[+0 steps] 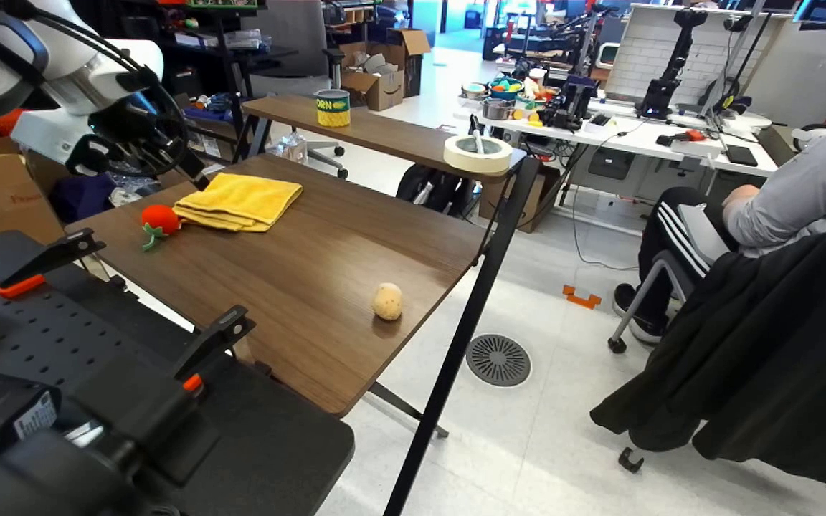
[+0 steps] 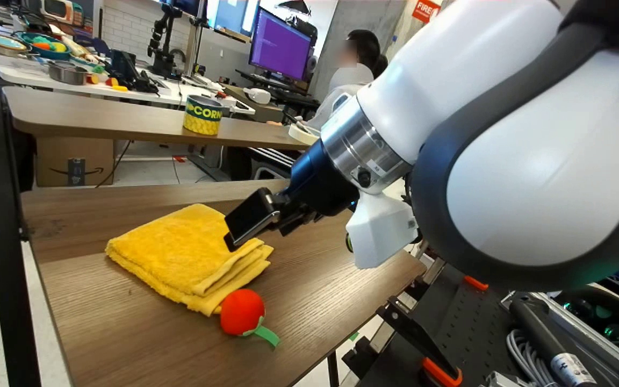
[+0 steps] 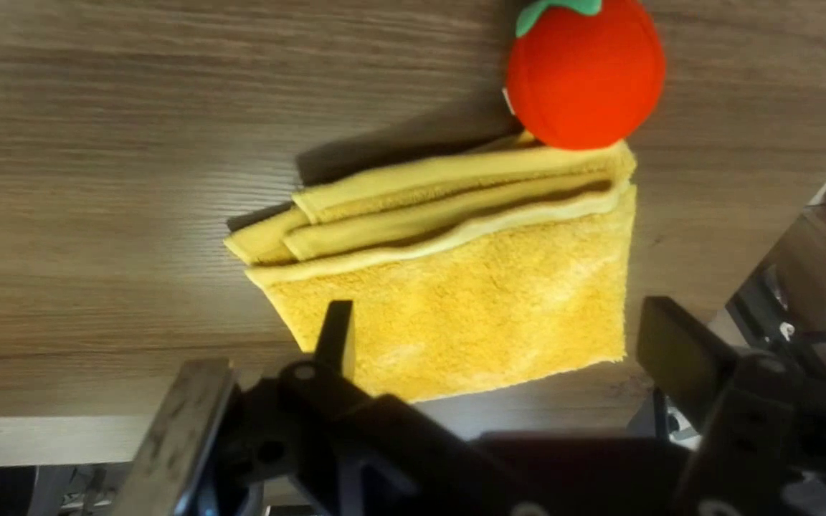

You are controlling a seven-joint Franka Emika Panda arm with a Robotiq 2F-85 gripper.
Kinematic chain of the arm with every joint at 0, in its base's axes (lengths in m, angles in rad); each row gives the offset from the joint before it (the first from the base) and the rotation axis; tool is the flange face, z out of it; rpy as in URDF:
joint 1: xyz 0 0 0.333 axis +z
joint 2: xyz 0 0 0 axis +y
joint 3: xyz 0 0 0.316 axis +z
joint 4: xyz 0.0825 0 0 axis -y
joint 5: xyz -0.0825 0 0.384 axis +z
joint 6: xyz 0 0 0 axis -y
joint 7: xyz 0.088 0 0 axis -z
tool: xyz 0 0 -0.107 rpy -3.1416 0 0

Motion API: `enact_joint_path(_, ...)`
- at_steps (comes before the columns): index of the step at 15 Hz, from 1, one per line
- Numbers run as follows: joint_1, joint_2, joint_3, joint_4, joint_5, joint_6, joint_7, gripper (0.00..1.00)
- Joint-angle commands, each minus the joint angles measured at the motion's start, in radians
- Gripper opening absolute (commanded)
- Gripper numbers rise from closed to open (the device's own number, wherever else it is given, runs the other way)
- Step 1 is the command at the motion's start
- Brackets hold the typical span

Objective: Wipe the table with the cloth move the stone and the red object on opposite sides of the table

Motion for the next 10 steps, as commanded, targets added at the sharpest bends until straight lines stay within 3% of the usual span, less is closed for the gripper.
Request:
enact_joint_path(1,-0.018,0.024,0.039,-0.007,-0.021,0.022,-0.009,1.00)
enact_joint_path(4,-0.029,0.067,0.082,0.019,-0.040,-0.010,-0.003,1.00)
enact_joint_path(9,-0.012,0.156,0.071,0.088,-0.036,-0.081,0.007,1.00)
enact_joint_path(10,-0.012,0.167,0.069,0.099,-0.038,-0.092,0.008,0.75)
